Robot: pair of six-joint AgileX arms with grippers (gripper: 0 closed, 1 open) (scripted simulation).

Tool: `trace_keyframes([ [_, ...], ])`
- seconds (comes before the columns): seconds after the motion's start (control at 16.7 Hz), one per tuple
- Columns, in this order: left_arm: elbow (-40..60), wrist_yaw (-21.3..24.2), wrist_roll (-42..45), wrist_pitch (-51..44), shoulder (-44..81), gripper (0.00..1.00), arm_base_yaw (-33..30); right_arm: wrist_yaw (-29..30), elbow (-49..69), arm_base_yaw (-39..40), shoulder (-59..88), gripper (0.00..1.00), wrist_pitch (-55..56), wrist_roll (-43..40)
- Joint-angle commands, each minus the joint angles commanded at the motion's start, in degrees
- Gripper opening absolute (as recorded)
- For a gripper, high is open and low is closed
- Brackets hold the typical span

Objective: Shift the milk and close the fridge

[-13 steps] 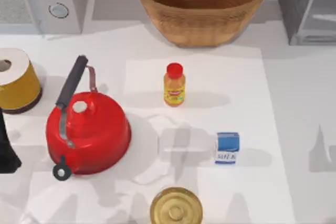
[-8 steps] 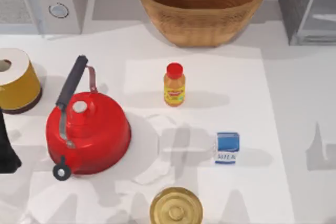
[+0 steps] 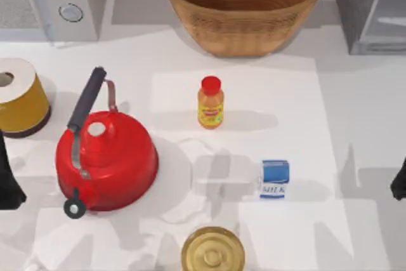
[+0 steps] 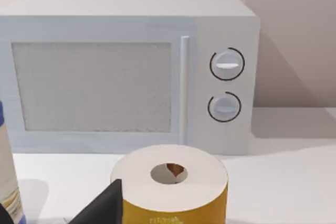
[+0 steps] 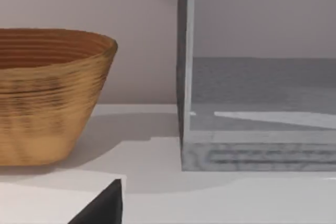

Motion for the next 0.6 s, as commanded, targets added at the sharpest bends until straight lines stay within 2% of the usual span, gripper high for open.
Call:
trace_keyframes([
  [0.3, 0.0, 0.0, 0.0, 0.0, 0.0, 1.0, 0.0, 14.9, 0.5, 15.4, 12.5, 1.0, 12.1, 0.4],
  [0.48, 0.0, 0.0, 0.0, 0.0, 0.0, 1.0, 0.0, 19.0, 0.7, 19.9, 16.1, 1.0, 15.7, 0.4],
  [0.6, 0.0, 0.0, 0.0, 0.0, 0.0, 1.0, 0.0, 19.3, 0.7, 20.2, 16.4, 1.0, 15.9, 0.4],
])
